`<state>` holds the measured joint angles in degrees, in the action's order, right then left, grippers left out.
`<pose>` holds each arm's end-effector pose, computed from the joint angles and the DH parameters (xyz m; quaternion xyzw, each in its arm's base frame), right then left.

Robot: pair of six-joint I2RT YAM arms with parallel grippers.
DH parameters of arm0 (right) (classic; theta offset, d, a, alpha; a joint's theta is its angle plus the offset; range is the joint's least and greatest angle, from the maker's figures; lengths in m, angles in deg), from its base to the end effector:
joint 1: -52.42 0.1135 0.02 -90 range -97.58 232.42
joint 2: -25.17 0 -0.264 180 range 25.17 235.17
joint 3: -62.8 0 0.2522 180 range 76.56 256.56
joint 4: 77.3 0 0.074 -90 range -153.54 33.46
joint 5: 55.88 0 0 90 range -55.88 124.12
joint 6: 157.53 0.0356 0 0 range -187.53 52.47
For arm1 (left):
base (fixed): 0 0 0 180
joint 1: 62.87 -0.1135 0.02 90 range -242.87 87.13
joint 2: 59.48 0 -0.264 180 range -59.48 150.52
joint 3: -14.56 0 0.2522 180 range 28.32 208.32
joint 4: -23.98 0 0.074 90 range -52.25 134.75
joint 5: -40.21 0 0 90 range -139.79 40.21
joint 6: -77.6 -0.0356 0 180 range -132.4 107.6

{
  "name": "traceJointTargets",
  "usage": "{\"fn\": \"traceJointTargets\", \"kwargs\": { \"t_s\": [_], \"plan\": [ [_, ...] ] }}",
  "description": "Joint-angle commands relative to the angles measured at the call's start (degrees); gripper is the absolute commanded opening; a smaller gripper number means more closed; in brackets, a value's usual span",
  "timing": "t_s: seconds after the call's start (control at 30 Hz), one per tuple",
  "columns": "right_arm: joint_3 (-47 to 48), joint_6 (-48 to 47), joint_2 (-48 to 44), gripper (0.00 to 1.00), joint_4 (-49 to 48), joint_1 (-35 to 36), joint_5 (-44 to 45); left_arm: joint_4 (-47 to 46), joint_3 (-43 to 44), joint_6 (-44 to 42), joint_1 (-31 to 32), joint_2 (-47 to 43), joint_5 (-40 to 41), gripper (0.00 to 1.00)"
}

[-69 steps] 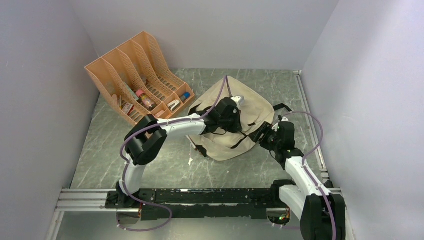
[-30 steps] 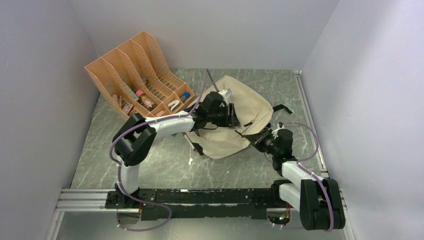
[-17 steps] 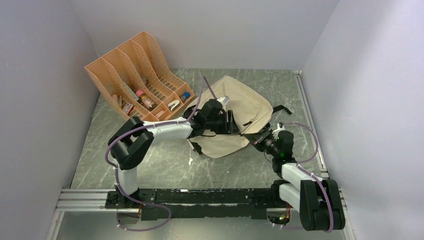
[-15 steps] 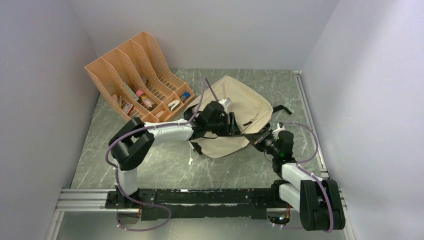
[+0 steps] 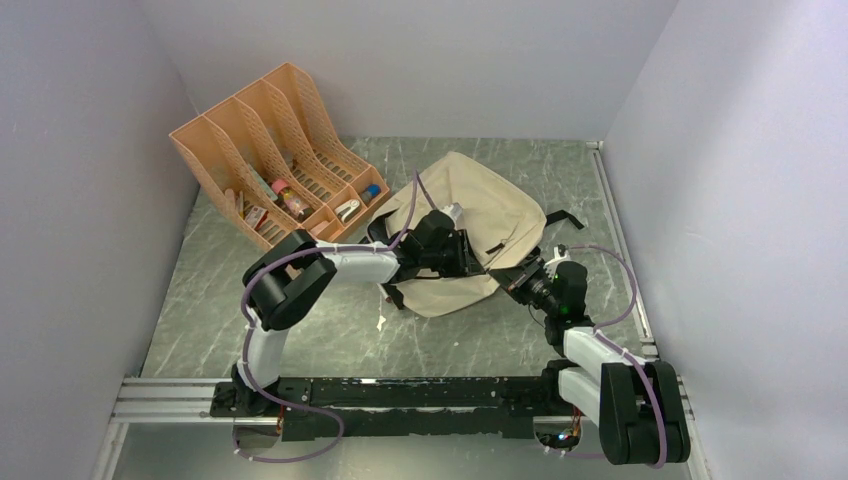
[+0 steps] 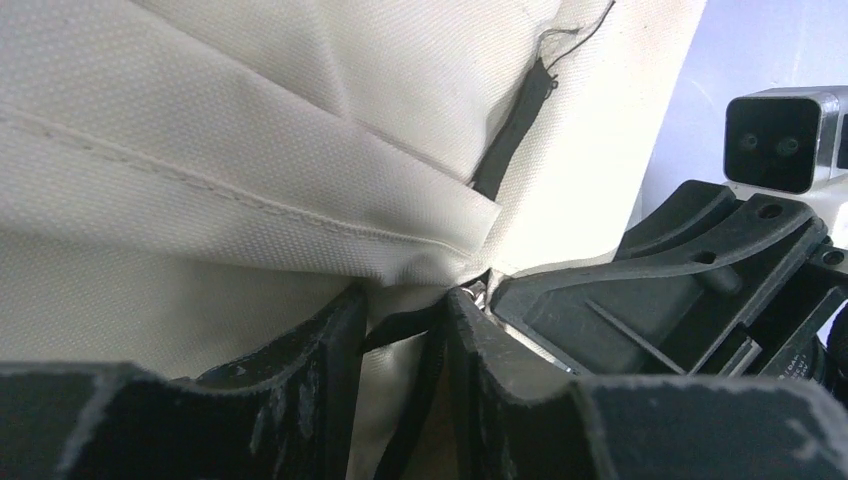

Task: Pack the student bag
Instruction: Zip the student bag at the center of the board.

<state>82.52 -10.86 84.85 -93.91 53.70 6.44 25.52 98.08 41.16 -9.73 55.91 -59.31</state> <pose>0.1765 0.0205 0.1376 0.2607 0.7794 0.4333 0.3698 0.2583 -0.3543 0.1588 0.0361 0.8776 -0.4226 0.2234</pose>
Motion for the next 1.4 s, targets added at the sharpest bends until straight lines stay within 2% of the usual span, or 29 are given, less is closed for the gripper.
{"fn": "traceJointTargets", "kwargs": {
  "t_s": [0.0, 0.13, 0.23, 0.4, 0.6, 0.83, 0.97, 1.1, 1.37],
  "plan": [
    [0.99, -1.62, -1.63, 0.00, -0.47, -0.14, -2.93, -3.15, 2.31, 0.43, -0.44, 0.33, 2.66, 0.39],
    [0.99, -2.15, -1.47, 0.00, 0.05, -0.10, -2.73, -3.89, 2.63, 0.23, -0.82, -0.31, 2.42, 0.51],
    [1.12, -2.25, -1.12, 0.00, 0.09, -0.13, -2.73, -4.69, 3.03, 0.24, -0.89, -0.36, 2.38, 0.53],
    [1.76, -3.03, -0.88, 0.00, 1.24, -0.14, -2.82, -4.73, 4.06, 0.27, -1.00, 0.48, 2.40, 0.38],
    [1.58, -3.32, -1.06, 0.00, 1.79, -0.13, -2.58, -4.03, 3.94, -1.11, -1.27, -0.04, 2.85, 0.07],
    [1.69, -3.84, -1.10, 0.00, 3.16, -0.13, -1.43, -1.95, 2.01, -5.28, -1.36, -4.80, 2.56, 0.05],
    [1.58, -3.93, -0.85, 0.01, 3.30, -0.11, -0.93, -4.14, 1.15, -8.41, -1.46, -7.32, -0.59, 0.05],
    [1.53, -4.04, -0.49, 0.01, 3.38, -0.09, -0.93, -6.07, 1.65, -10.91, -1.46, -8.02, -5.12, 0.05],
    [1.72, -4.55, -0.61, 0.03, 3.68, -0.09, -1.31, -6.55, 2.64, -12.08, -1.62, -7.27, -6.00, 0.05]
  ]
}}
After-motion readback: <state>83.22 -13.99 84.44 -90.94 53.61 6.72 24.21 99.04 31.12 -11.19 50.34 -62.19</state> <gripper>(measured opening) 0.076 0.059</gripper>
